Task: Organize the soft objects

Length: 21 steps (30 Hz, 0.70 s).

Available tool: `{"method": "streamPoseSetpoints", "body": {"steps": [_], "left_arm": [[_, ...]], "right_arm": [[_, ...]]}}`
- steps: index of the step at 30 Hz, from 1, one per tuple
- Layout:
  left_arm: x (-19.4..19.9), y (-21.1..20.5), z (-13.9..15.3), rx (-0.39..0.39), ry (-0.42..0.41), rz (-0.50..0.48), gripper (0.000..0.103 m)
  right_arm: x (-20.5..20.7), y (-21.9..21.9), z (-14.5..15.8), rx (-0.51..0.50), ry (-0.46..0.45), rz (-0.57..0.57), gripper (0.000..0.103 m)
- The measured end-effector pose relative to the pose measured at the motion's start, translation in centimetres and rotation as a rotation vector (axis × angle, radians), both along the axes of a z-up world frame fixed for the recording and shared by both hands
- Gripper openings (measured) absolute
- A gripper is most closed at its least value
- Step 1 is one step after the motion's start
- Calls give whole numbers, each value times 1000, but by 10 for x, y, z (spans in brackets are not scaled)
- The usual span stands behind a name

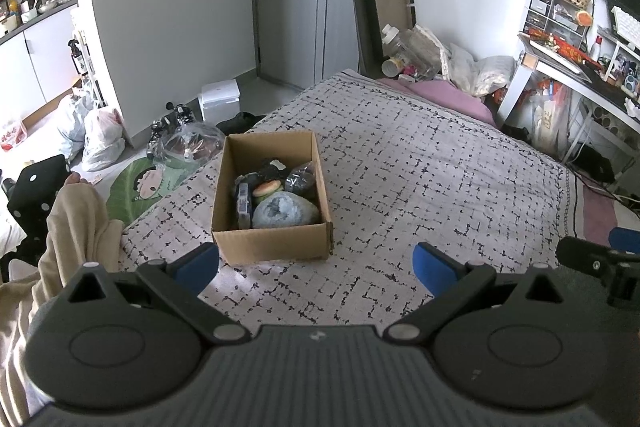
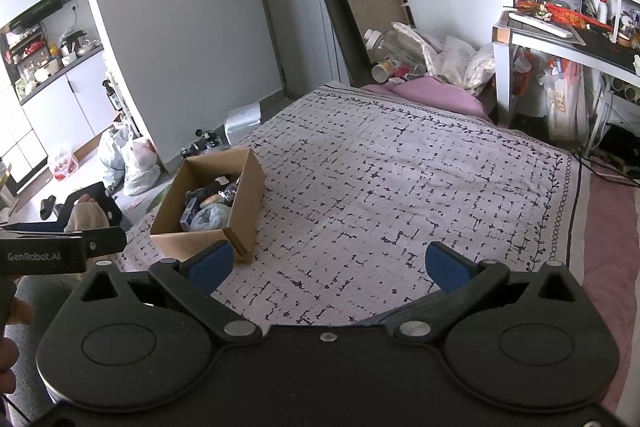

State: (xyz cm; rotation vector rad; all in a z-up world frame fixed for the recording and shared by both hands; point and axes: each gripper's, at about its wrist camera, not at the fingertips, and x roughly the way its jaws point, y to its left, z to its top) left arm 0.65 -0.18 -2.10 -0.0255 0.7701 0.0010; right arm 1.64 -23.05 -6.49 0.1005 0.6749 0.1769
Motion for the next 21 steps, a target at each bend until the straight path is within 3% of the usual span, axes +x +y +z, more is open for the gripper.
{"method": "streamPoseSetpoints", "body": {"steps": [21], "left_arm": [[2, -3, -2, -4, 3, -4, 102]], "right_arm": [[1, -2, 2, 0, -4, -11, 103]]}}
